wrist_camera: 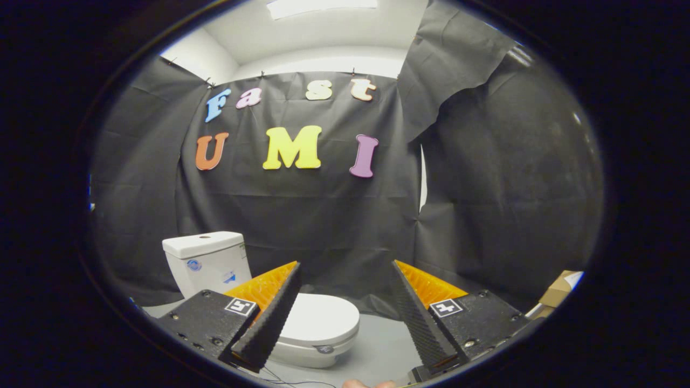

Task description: Open the toilet lid.

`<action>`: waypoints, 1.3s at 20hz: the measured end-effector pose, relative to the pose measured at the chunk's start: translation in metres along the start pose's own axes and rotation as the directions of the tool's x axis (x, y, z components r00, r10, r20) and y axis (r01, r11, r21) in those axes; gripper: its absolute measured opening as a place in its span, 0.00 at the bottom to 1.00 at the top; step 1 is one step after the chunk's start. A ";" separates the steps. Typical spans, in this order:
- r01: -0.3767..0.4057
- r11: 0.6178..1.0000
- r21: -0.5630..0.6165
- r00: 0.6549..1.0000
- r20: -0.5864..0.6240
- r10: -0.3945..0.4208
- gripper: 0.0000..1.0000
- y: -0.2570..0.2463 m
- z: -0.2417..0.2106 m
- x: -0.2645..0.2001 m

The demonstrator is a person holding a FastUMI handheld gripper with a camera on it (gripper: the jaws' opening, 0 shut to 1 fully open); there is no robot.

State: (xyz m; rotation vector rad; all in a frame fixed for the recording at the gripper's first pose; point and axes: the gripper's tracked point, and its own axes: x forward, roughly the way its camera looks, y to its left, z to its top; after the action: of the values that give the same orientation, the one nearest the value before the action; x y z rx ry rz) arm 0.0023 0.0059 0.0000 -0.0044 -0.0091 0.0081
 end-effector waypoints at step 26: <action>-0.053 0.995 0.084 0.989 -0.134 0.064 1.00 0.040 -0.053 0.031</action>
State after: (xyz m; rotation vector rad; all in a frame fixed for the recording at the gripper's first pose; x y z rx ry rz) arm 0.0339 0.0462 -0.0529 0.0755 0.1279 0.0669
